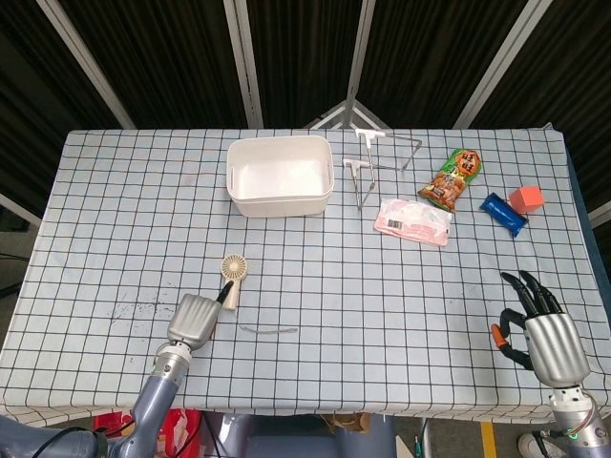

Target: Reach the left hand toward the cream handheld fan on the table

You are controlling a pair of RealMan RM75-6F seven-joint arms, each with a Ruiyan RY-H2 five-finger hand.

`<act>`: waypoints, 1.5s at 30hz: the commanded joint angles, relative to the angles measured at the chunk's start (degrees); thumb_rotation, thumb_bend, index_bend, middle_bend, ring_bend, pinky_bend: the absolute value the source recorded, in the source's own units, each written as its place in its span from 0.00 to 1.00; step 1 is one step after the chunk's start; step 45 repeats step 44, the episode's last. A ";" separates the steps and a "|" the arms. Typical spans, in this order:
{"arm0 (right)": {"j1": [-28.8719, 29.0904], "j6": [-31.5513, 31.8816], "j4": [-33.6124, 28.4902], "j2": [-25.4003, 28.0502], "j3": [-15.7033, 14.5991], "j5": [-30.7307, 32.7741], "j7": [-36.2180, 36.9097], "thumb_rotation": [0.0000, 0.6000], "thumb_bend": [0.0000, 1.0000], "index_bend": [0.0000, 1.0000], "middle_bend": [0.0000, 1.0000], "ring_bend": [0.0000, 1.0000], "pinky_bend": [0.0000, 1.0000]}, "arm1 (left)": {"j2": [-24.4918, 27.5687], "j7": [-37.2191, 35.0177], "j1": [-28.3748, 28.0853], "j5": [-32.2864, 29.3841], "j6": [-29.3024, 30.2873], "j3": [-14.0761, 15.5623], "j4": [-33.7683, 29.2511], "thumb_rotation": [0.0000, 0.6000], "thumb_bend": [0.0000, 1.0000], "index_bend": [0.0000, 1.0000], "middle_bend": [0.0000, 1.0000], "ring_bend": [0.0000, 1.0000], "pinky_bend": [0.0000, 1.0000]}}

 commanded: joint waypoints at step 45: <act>-0.09 -0.55 0.08 -0.02 -0.28 0.01 -2.34 1.00 0.43 0.20 0.16 0.09 0.19 | 26.97 -37.93 22.42 42.43 32.00 13.68 3.64 1.00 0.13 0.00 0.00 0.00 0.09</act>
